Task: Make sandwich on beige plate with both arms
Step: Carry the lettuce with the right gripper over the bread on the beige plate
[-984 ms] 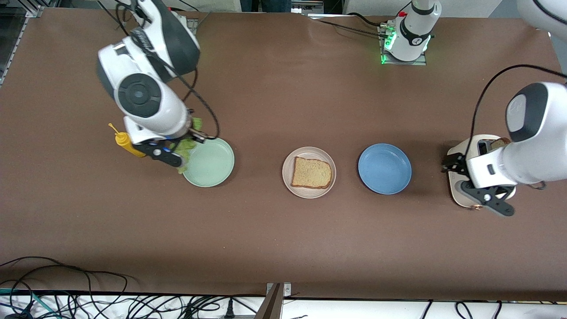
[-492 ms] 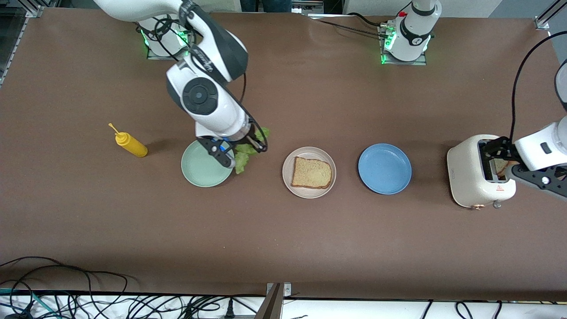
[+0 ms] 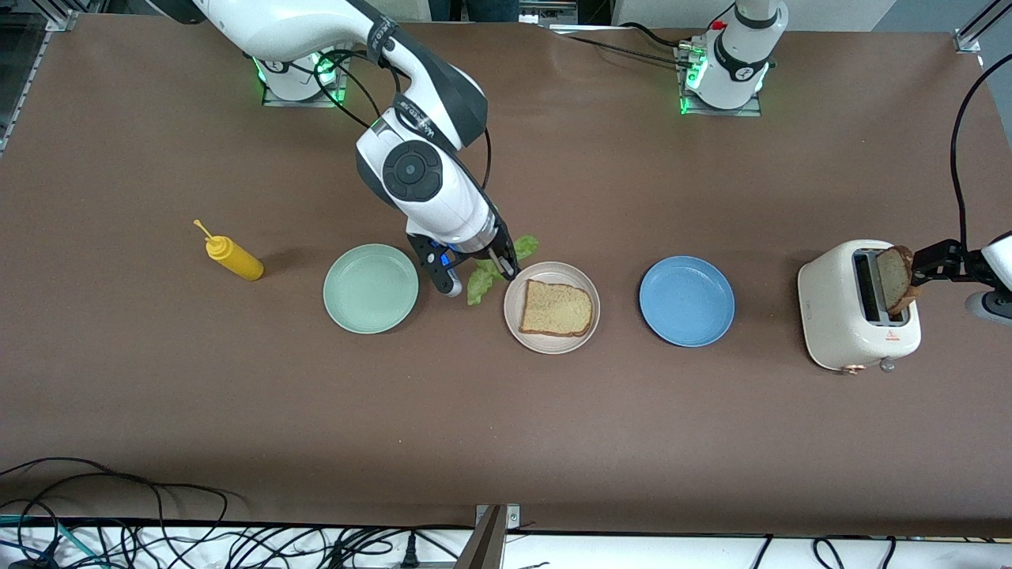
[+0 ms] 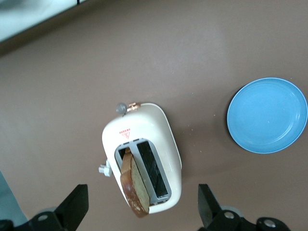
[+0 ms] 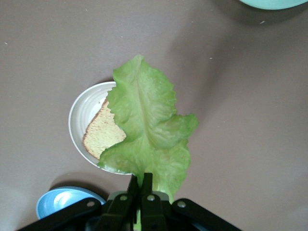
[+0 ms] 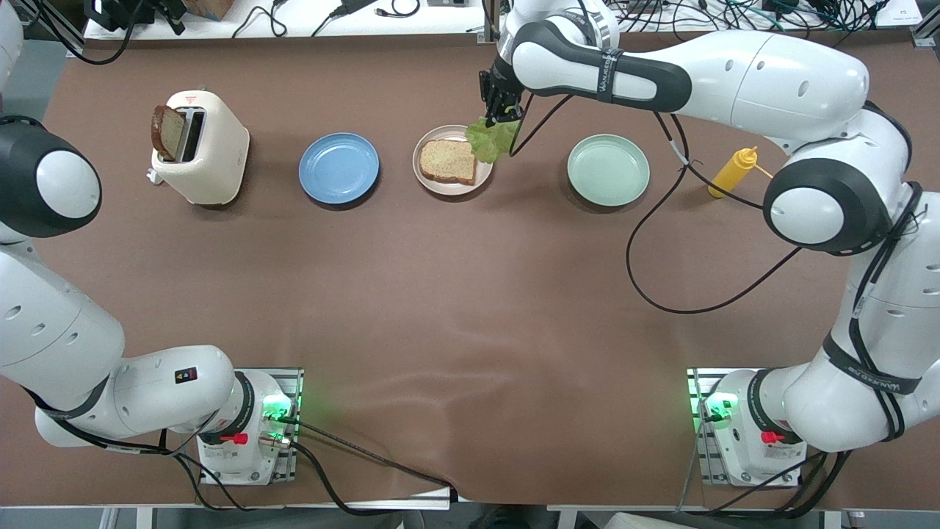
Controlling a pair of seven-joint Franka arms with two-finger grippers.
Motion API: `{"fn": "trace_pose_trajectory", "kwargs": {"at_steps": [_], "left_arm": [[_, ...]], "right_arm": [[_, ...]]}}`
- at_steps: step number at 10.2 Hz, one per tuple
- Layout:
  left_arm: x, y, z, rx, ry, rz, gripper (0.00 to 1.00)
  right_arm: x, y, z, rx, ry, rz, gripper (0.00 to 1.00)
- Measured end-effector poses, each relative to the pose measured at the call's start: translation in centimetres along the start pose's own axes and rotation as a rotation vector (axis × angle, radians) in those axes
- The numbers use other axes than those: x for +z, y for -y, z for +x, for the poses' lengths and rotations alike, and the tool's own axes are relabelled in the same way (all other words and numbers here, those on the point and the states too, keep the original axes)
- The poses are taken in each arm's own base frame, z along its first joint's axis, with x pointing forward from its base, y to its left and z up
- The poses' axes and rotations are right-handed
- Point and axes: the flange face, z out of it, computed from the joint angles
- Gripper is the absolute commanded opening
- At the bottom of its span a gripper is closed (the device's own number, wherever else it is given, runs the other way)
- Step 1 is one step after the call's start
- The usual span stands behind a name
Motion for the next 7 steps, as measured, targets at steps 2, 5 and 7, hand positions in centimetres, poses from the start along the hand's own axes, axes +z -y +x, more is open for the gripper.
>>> {"fn": "trace_pose_trajectory", "kwargs": {"at_steps": [2, 5, 7], "left_arm": [[0.2, 0.1, -0.1, -0.061, 0.011, -0.004, 1.0], [0.3, 0.2, -0.2, -0.079, 0.015, -0.006, 1.0], [0.4, 0.2, -0.2, -0.081, 0.018, -0.007, 1.0]], "right_arm": [[0.0, 0.7, -0.8, 0.063, -0.011, 0.046, 0.0], [0.4, 1.6, -2.2, 0.21, 0.018, 0.131, 0.0], [2.5, 2.1, -2.8, 0.276, 0.044, 0.142, 0.0]]}}
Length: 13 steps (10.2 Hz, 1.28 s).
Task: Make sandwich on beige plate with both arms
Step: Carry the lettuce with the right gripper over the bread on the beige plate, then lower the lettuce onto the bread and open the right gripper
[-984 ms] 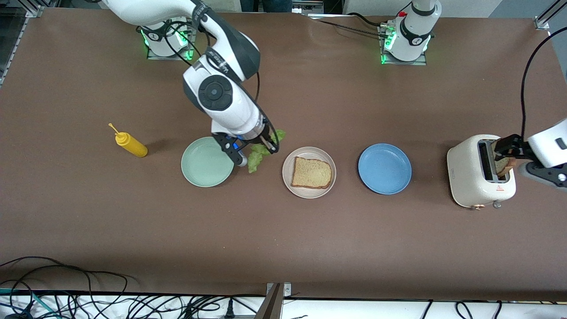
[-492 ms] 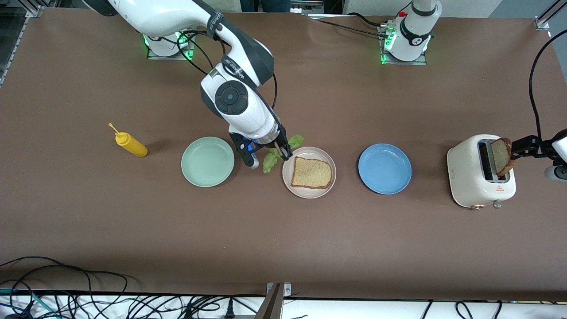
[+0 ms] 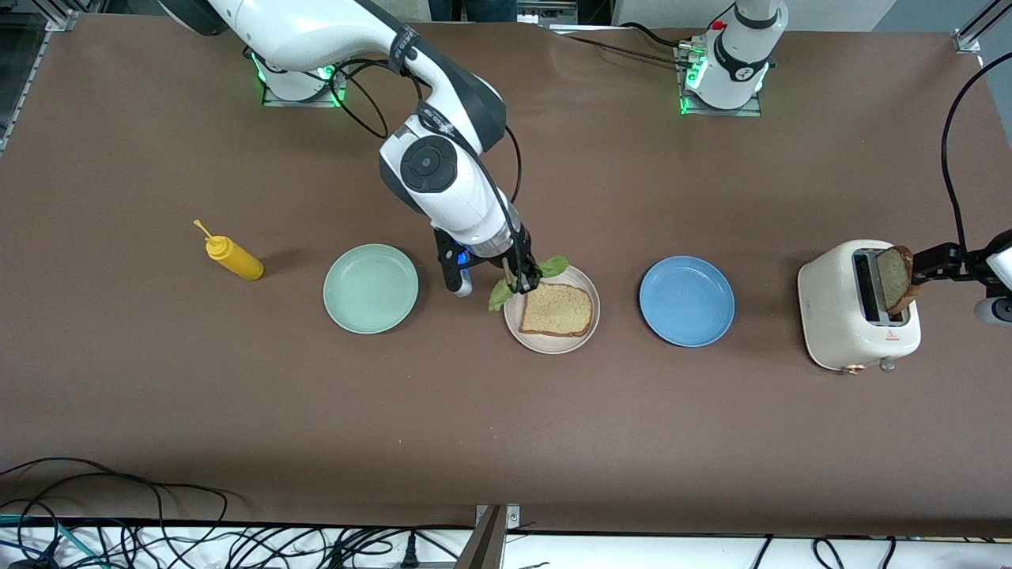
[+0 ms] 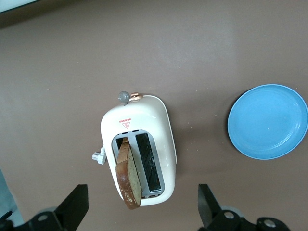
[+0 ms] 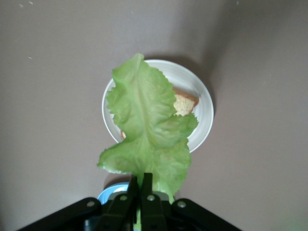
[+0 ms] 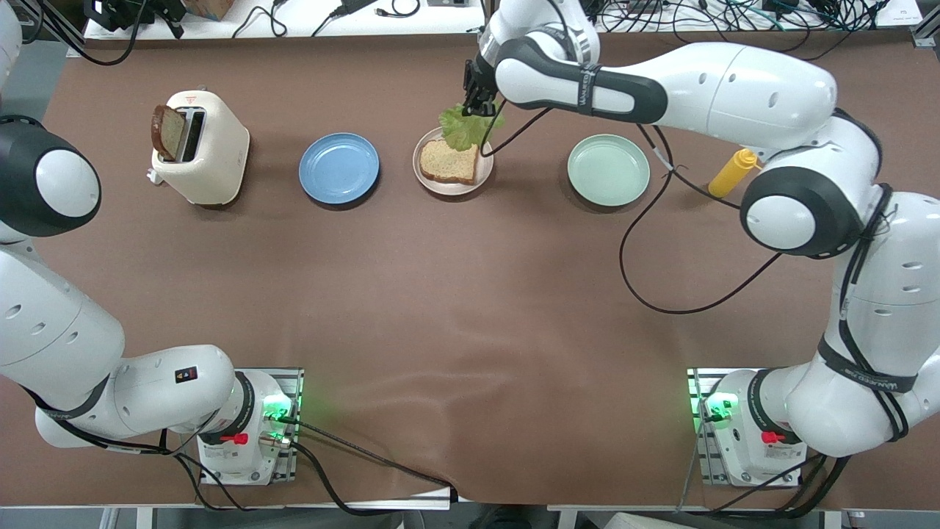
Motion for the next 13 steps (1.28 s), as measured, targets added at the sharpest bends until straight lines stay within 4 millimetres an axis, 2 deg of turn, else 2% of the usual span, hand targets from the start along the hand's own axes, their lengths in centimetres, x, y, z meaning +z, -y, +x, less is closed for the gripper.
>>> {"fn": "trace_pose_trajectory", "kwargs": {"at_steps": [3, 8, 11, 13], "left_arm": [[0.1, 0.0, 0.0, 0.0, 0.003, -0.001, 1.0], [0.2, 0.0, 0.1, 0.0, 0.005, -0.002, 1.0], [0.3, -0.1, 0.1, -0.007, 0.003, -0.012, 1.0], [0.6, 0.0, -0.3, -0.096, 0.015, -0.088, 1.0]], "right_arm": [[3.5, 0.1, -0.5, 0.073, 0.042, 0.024, 0.0], [6.0, 0.3, 0.6, 0.128, 0.073, 0.013, 0.0], [6.5, 0.4, 1.3, 0.218, 0.137, -0.032, 0.0], [8.2, 0.0, 2.0, 0.231, 0.131, -0.055, 0.0]]}}
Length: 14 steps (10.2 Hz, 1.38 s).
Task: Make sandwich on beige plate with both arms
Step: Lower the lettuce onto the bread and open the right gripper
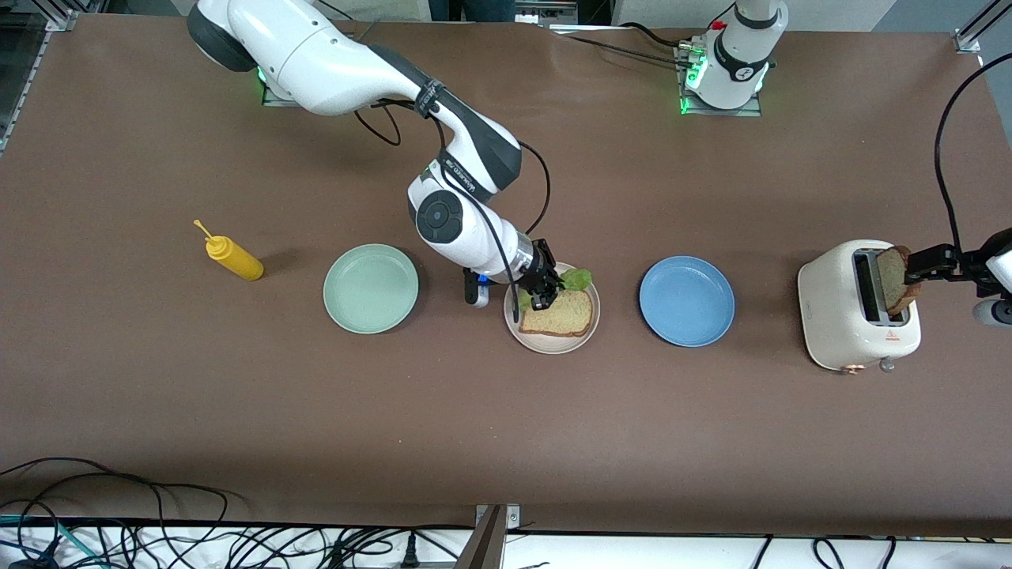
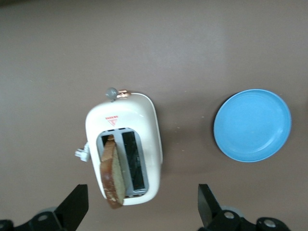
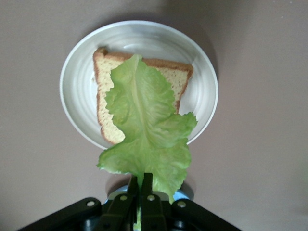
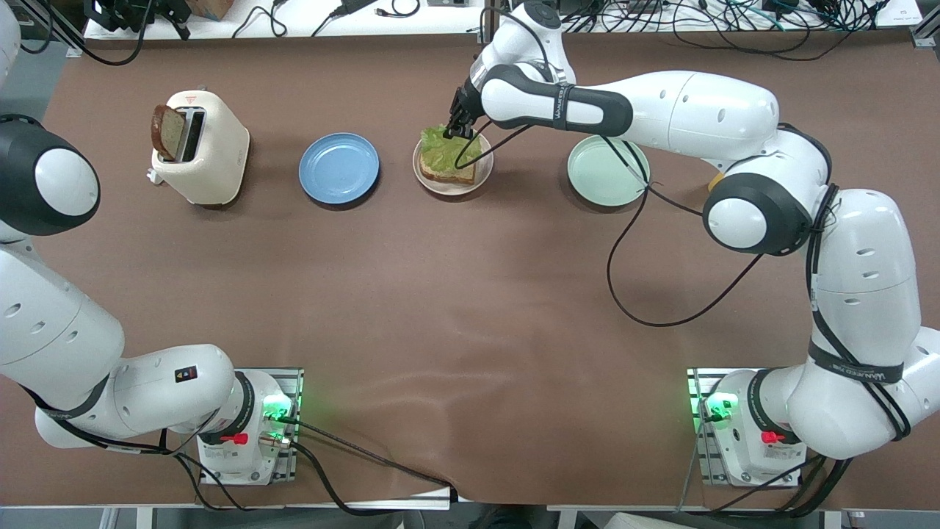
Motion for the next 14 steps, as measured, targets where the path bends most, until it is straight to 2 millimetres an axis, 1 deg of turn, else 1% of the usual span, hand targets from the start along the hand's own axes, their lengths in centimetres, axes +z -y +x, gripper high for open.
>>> {"fn": "trace_pose_trajectory", "kwargs": {"at_steps": [1, 3, 5, 6, 7, 9, 10, 14], "left_arm": [[0.2, 0.0, -0.3, -0.055, 0.02, -0.023, 1.0], [0.3, -0.8, -0.6, -0.104, 0.054, -0.038, 1.0], [0.1, -1.1, -0.7, -0.112, 0.057, -0.042, 1.0], [0.0, -1.1, -0.8, -0.114, 0.056, -0.042, 1.0], [0.0, -1.1, -0.8, -0.115, 0.056, -0.042, 1.0], [0.0, -1.1, -0.8, -0.116, 0.057, -0.042, 1.0], [0.0, -1.1, -0.8, -0.117, 0.057, -0.042, 1.0], [0.0, -1.1, -0.8, -0.117, 0.057, -0.042, 1.0]], "right_arm": [[1.0, -0.1, 0.6, 0.007, -0.006, -0.012, 0.0], [2.6, -0.2, 1.6, 0.018, -0.016, -0.031, 0.0], [3.1, -0.3, 1.9, 0.022, -0.019, -0.036, 0.0], [3.2, -0.3, 1.9, 0.022, -0.019, -0.036, 0.02], [3.2, -0.2, 1.9, 0.022, -0.018, -0.036, 0.17], [3.1, -0.2, 1.9, 0.022, -0.017, -0.034, 0.67], [3.0, -0.1, 1.8, 0.022, -0.016, -0.033, 0.7], [3.0, -0.2, 1.7, 0.018, -0.014, -0.032, 0.71]]}}
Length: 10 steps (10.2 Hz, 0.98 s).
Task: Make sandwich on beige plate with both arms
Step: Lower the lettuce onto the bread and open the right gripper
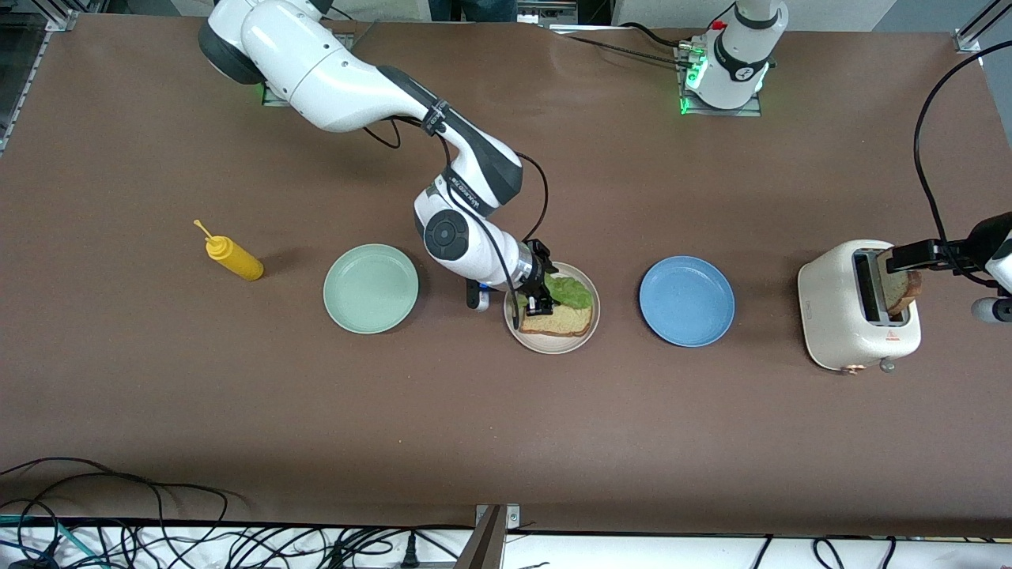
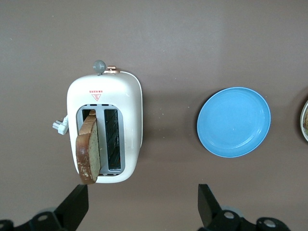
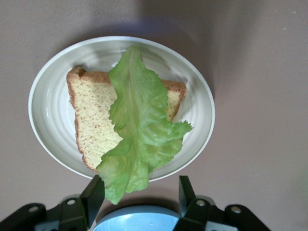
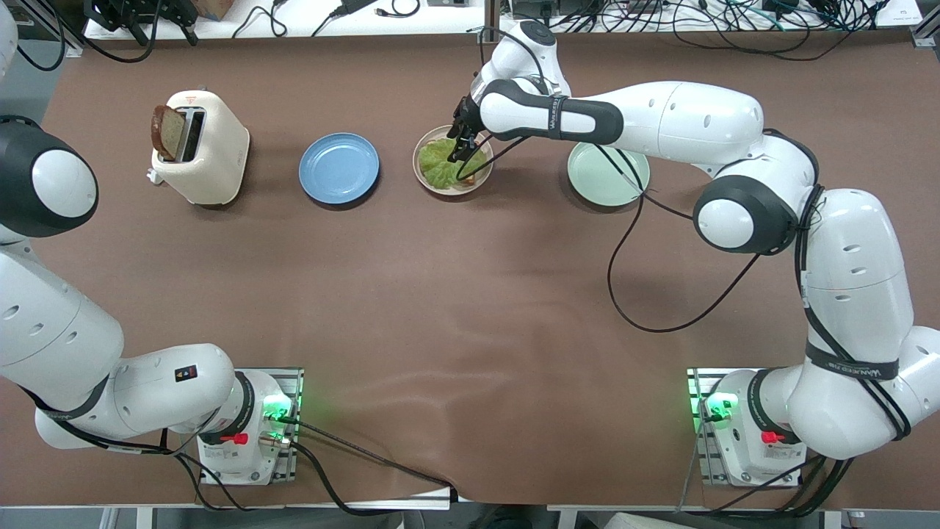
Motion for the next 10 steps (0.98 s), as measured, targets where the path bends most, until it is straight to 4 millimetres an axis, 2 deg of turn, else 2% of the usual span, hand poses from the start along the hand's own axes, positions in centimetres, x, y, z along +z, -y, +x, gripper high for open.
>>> {"fn": "trace_pose_trajectory", "kwargs": {"at_steps": [3, 7, 10], "left_arm": [[0.0, 0.0, 0.0, 0.0, 0.0, 0.0, 1.0], [0.0, 0.0, 0.0, 0.0, 0.0, 0.0, 1.0], [0.0, 0.0, 0.0, 0.0, 0.0, 0.0, 1.0]], "right_arm": [[-0.2, 0.2, 0.0, -0.016, 0.003, 0.005, 0.71], [-2.1, 1.6, -0.4, -0.036, 0.022, 0.043, 0.71], [-3.4, 2.6, 0.9, -0.166, -0.034, 0.002, 0.71]]}}
